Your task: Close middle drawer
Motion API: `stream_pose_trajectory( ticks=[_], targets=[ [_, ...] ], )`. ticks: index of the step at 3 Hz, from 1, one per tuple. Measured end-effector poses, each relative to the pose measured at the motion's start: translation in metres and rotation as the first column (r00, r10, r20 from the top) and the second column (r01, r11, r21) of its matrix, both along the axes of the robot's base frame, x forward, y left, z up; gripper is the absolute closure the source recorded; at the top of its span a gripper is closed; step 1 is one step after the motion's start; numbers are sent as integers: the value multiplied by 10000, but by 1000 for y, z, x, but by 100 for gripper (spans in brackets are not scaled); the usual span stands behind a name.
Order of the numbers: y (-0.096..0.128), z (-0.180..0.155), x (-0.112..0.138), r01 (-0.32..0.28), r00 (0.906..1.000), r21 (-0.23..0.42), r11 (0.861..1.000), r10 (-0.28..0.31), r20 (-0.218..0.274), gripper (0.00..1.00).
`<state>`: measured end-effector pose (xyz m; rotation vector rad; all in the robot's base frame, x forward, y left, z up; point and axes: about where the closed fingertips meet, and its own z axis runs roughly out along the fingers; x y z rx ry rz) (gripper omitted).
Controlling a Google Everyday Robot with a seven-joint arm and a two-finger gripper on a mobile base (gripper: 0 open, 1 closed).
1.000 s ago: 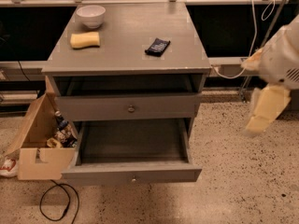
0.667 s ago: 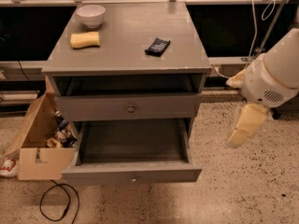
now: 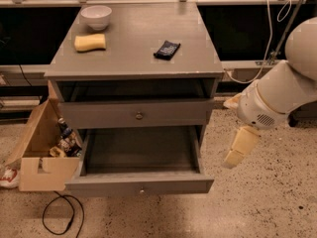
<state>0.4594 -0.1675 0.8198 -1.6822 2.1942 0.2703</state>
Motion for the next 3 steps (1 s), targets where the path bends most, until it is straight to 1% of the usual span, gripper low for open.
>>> stream_pose_trajectory(
  ticks=[1, 2, 3],
  targets=[
    [0, -16, 3, 49, 10000, 365, 9993, -46, -86, 0],
    [6, -56, 6, 31, 10000, 783, 9969, -33, 19, 0],
    [17, -103, 12, 0, 9999, 1132, 9936, -16, 142, 0]
  ],
)
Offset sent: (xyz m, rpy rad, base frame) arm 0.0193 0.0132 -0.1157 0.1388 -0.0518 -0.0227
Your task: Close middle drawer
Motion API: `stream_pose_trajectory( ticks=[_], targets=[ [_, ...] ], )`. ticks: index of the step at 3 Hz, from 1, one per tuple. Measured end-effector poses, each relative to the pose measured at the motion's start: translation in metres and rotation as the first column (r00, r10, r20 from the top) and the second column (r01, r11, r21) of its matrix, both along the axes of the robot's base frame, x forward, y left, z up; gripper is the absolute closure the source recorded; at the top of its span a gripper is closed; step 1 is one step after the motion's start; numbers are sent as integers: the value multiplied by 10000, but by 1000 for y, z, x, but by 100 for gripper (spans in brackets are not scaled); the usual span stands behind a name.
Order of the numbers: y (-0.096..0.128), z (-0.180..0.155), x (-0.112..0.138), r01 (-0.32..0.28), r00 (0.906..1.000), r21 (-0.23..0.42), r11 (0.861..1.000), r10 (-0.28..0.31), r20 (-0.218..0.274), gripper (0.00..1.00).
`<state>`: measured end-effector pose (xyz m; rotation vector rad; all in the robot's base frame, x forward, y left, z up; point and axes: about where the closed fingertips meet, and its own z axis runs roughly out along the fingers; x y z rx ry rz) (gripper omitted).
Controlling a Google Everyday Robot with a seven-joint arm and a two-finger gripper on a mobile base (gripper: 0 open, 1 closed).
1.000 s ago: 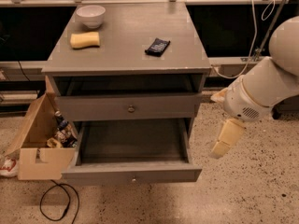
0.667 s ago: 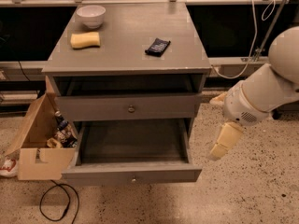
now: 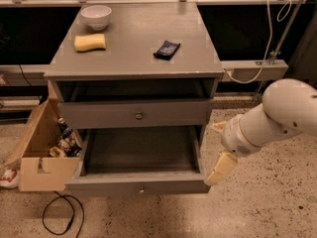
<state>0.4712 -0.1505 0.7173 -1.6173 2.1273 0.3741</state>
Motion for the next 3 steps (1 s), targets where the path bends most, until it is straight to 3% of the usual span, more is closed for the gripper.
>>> stream_pose_trajectory(
  ticks=[1, 3],
  targets=[
    [17, -52, 2, -140, 9994, 339, 9993, 151, -317, 0],
    [50, -149, 3, -40, 9935, 1023, 9947, 157, -1131, 40]
  ],
)
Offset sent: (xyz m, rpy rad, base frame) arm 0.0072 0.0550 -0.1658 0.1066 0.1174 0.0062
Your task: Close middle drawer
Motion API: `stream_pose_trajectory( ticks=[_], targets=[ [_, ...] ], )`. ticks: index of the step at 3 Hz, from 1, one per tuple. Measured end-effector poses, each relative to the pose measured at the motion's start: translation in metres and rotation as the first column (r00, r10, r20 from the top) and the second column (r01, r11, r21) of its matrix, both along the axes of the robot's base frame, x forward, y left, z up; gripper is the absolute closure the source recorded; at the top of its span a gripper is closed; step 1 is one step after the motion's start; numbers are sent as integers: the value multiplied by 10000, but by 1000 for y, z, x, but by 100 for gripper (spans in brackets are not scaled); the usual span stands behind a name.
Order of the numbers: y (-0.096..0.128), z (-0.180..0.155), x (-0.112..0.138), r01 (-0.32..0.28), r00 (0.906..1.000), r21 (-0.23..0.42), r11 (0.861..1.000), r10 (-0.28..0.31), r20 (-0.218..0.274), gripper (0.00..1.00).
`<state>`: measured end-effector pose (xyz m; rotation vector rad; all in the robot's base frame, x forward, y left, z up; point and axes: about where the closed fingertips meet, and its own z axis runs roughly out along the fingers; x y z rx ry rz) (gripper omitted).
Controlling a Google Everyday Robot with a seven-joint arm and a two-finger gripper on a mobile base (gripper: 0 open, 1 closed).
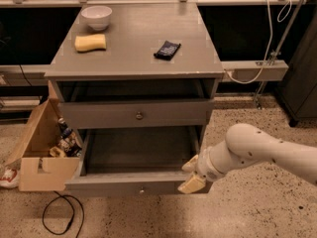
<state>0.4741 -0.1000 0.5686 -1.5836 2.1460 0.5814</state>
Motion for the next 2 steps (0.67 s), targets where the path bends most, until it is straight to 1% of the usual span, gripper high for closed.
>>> stream_pose_trajectory(
  ticks=[1, 2],
  targets=[
    [11, -51, -4, 336, 9973, 658, 9973, -292, -671, 72],
    [11, -52, -4, 333, 9972, 663, 9972, -287, -687, 95]
  ],
)
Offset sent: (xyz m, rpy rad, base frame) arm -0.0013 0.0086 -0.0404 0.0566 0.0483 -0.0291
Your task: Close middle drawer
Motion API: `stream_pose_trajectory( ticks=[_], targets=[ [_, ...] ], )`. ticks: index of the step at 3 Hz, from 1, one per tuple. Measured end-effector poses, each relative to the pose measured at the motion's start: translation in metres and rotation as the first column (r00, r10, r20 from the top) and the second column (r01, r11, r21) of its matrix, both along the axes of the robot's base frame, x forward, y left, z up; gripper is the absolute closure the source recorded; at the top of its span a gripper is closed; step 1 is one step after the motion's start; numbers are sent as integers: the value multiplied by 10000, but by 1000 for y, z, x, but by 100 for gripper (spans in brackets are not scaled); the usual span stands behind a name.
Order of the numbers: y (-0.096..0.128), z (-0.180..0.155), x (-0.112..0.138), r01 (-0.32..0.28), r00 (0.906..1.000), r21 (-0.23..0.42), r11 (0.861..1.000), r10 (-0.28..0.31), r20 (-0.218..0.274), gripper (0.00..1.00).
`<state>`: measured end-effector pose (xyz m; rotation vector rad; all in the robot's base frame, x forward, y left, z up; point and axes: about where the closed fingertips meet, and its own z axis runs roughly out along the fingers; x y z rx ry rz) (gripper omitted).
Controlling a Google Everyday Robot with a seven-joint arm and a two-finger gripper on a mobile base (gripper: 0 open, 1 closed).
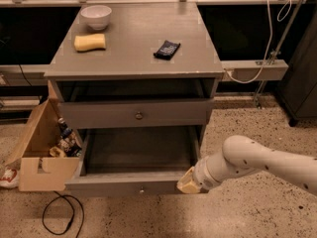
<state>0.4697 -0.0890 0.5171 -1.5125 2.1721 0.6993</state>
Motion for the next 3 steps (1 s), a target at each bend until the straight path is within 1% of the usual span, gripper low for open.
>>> stream_pose_trajectory(
  ticks=[1, 2, 3],
  targets=[
    [0, -6, 0, -60, 10000, -39, 10000, 60, 39, 100],
    [-2, -32, 3, -324, 9992, -217, 9992, 329, 215, 100],
    [-5, -64, 11, -799, 9945, -6, 9968, 798, 682, 100]
  ],
)
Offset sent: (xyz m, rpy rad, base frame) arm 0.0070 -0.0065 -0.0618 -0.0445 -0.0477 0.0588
